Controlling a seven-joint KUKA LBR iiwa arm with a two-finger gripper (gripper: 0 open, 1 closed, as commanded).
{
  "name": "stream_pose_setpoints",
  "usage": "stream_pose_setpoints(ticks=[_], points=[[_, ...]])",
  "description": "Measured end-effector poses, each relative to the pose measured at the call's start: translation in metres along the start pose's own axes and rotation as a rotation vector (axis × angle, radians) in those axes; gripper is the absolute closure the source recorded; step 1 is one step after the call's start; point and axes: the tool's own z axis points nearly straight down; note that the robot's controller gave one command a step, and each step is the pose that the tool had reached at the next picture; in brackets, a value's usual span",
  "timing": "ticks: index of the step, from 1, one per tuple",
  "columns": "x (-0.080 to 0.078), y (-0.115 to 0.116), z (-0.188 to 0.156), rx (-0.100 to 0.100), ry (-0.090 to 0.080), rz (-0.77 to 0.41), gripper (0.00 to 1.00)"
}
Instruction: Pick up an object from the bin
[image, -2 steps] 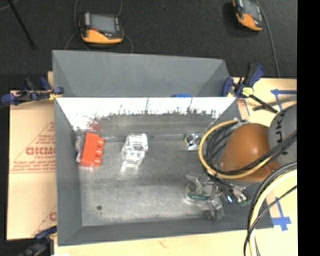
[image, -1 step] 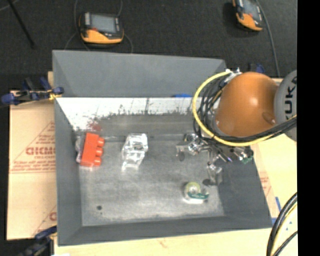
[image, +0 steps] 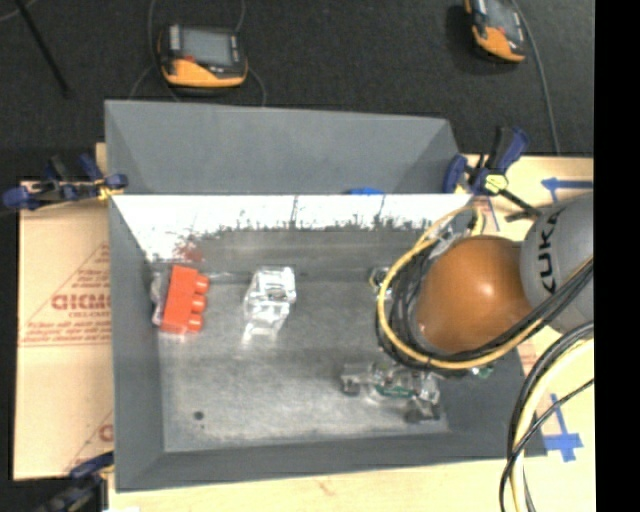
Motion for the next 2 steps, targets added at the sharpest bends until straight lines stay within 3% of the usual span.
stream_pose_setpoints(ticks=[1,2], points=[[-0.0005,-0.0437,-0.0071,0.009,-0.002,0.034,0.0],[-0.0013,-0.0409,-0.0063,0.004,-0.002,0.035,1.0]])
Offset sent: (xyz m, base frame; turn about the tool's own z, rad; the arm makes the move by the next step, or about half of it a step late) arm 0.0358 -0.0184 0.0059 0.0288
